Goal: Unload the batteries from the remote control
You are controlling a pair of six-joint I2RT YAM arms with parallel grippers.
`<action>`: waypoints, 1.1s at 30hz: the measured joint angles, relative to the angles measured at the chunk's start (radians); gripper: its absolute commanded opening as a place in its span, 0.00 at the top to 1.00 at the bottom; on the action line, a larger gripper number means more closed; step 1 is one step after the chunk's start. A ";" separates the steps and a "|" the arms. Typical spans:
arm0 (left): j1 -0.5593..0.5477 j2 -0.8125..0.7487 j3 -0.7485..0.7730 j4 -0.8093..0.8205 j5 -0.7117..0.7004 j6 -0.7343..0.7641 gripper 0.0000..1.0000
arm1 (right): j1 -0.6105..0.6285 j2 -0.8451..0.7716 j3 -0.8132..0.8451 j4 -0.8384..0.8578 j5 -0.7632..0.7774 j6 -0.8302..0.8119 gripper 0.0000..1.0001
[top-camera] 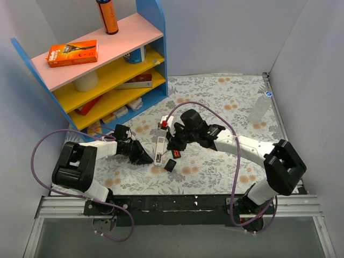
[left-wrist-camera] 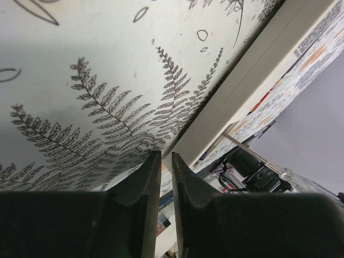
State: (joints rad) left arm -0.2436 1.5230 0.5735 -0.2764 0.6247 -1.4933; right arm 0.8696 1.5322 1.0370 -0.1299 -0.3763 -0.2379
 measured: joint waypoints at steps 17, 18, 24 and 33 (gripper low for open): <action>-0.001 0.023 0.016 0.001 -0.003 -0.008 0.85 | -0.005 -0.021 -0.041 0.085 -0.076 0.052 0.99; -0.001 0.023 0.016 0.001 -0.003 -0.011 0.85 | -0.005 -0.021 -0.046 0.094 -0.076 0.053 0.99; -0.003 0.023 0.016 0.008 -0.006 -0.022 0.85 | -0.005 -0.021 -0.063 0.105 -0.066 0.052 0.99; -0.008 0.021 0.017 0.014 -0.029 -0.053 0.85 | -0.005 -0.020 -0.054 0.102 -0.056 0.039 0.99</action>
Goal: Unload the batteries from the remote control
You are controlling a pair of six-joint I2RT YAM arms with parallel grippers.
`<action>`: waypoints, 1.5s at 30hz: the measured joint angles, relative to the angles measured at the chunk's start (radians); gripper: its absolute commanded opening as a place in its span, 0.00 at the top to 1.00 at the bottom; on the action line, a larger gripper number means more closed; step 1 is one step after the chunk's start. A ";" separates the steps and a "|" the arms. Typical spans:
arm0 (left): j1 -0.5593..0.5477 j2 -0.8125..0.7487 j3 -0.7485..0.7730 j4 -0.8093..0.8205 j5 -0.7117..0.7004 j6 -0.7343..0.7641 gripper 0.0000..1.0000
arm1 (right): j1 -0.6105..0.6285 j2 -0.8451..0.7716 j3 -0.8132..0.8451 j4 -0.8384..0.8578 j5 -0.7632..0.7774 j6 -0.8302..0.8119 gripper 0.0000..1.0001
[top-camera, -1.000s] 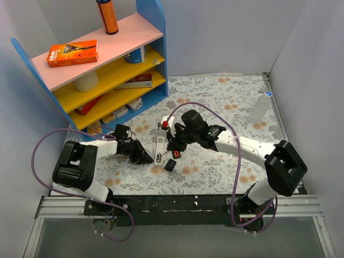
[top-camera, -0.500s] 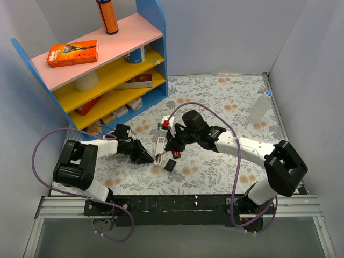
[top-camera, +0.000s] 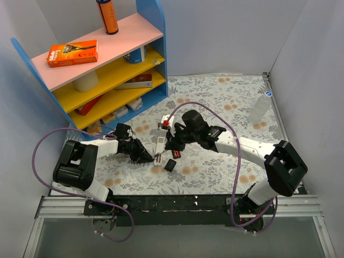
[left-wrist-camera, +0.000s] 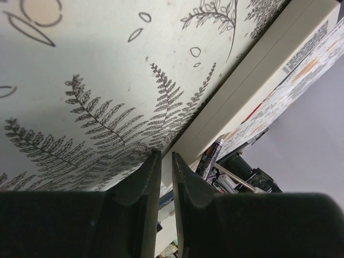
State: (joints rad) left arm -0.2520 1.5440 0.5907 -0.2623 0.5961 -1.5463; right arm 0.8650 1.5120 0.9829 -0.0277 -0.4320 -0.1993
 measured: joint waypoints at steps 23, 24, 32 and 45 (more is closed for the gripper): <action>0.021 0.011 0.216 -0.194 -0.338 0.014 0.77 | 0.000 -0.021 0.056 -0.025 0.058 0.014 0.99; 0.025 0.011 0.224 -0.193 -0.346 0.015 0.76 | 0.000 -0.032 0.056 -0.028 0.090 0.022 0.99; 0.027 0.017 0.280 -0.157 -0.345 0.068 0.69 | -0.022 -0.117 0.063 -0.145 0.323 0.129 0.99; 0.014 0.054 0.280 -0.119 -0.280 0.092 0.68 | -0.045 -0.127 0.106 -0.385 0.365 0.105 0.99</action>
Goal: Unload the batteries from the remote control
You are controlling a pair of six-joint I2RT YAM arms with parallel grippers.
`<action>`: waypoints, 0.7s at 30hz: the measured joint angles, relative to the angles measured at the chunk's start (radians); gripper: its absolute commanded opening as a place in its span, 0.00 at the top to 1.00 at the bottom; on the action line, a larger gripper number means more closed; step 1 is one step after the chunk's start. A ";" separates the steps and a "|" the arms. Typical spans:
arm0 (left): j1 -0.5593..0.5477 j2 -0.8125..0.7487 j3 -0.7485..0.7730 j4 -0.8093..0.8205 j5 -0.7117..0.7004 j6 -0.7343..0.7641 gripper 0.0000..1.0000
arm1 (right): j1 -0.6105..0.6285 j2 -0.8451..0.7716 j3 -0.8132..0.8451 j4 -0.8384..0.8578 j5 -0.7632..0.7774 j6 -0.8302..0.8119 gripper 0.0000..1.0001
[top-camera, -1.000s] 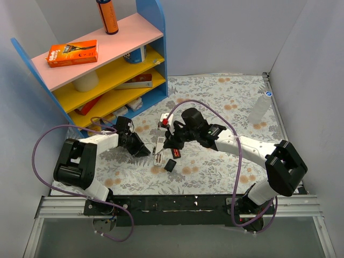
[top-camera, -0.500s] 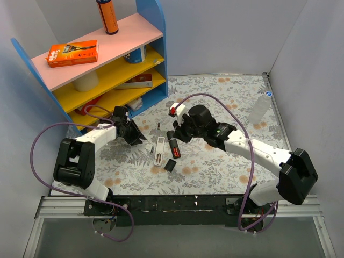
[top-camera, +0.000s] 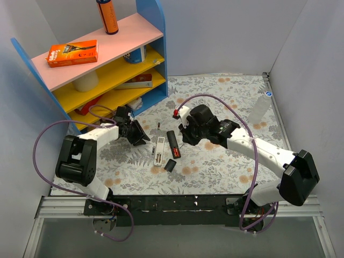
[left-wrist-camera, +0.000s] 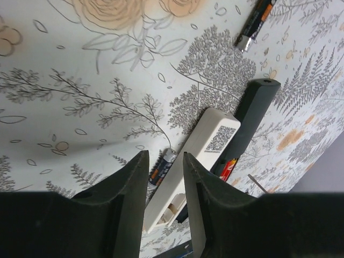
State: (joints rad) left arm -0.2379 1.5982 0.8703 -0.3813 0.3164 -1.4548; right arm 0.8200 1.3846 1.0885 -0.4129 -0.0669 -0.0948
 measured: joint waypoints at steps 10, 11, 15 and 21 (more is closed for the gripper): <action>-0.156 -0.008 0.055 0.013 0.002 -0.049 0.69 | 0.000 0.005 0.045 -0.033 -0.037 0.027 0.99; -0.173 -0.008 0.061 0.019 0.003 -0.057 0.70 | 0.000 0.005 0.045 -0.034 -0.042 0.029 0.99; -0.236 -0.009 0.072 0.055 0.016 -0.103 0.72 | 0.000 0.006 0.045 -0.033 -0.062 0.023 0.99; -0.280 0.012 0.089 0.077 0.026 -0.158 0.75 | 0.000 0.011 0.039 -0.023 -0.101 -0.023 0.99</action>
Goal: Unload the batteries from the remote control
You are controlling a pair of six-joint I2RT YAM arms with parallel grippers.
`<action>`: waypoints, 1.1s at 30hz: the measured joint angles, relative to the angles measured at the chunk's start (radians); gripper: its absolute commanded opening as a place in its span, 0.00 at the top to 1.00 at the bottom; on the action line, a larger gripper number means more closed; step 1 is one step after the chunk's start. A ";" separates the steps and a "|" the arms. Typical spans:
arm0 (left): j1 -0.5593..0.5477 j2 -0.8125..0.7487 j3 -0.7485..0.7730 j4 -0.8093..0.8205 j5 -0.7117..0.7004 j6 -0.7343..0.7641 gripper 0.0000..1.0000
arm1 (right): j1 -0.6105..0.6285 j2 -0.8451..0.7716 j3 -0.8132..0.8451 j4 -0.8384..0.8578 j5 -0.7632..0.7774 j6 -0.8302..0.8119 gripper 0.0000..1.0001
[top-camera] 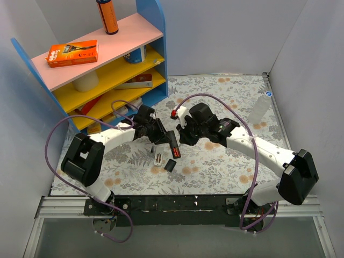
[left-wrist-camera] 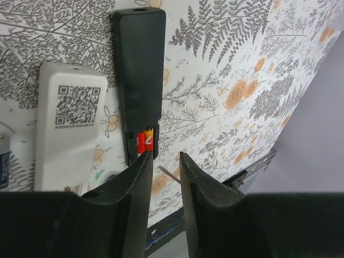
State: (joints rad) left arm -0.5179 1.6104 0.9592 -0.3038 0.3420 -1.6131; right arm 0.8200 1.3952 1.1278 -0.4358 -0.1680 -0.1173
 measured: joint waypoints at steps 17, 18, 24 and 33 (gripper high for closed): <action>-0.038 0.172 0.058 -0.034 -0.050 -0.064 0.77 | 0.001 0.001 -0.096 0.077 -0.026 -0.103 0.99; -0.038 0.177 0.059 -0.036 -0.053 -0.064 0.77 | 0.002 0.002 -0.096 0.080 -0.026 -0.106 0.99; -0.042 0.201 0.077 -0.045 -0.054 -0.061 0.77 | 0.014 0.003 -0.098 0.105 -0.027 -0.126 0.99; -0.046 0.219 0.099 -0.050 -0.042 -0.049 0.78 | 0.054 0.037 -0.104 0.109 0.002 -0.162 0.99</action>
State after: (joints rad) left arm -0.5640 1.8297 1.0580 -0.3538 0.2996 -1.6623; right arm 0.8738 1.4319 1.0241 -0.3264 -0.1661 -0.2790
